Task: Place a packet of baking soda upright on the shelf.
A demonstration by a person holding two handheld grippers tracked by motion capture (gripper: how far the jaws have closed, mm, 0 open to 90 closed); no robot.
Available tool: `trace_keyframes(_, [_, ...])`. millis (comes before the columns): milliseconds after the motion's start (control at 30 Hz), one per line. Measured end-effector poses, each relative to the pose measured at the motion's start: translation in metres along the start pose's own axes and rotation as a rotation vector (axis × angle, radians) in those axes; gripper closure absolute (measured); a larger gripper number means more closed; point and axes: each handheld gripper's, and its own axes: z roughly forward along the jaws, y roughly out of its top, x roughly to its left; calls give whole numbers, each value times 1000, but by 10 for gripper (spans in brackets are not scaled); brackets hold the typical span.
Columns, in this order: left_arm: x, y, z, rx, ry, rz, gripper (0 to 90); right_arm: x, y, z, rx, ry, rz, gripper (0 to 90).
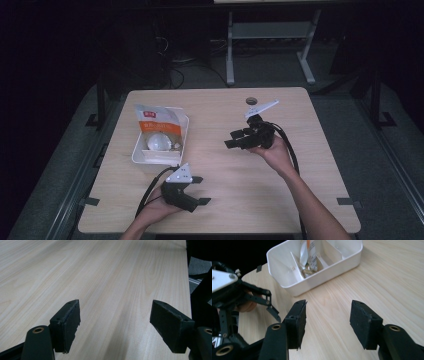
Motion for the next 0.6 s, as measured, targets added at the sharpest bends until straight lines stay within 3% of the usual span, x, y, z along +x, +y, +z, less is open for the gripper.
trace_keyframes(600, [1, 0, 0, -3, 3, -11, 240, 2, -49, -30, 37, -36, 43, 429])
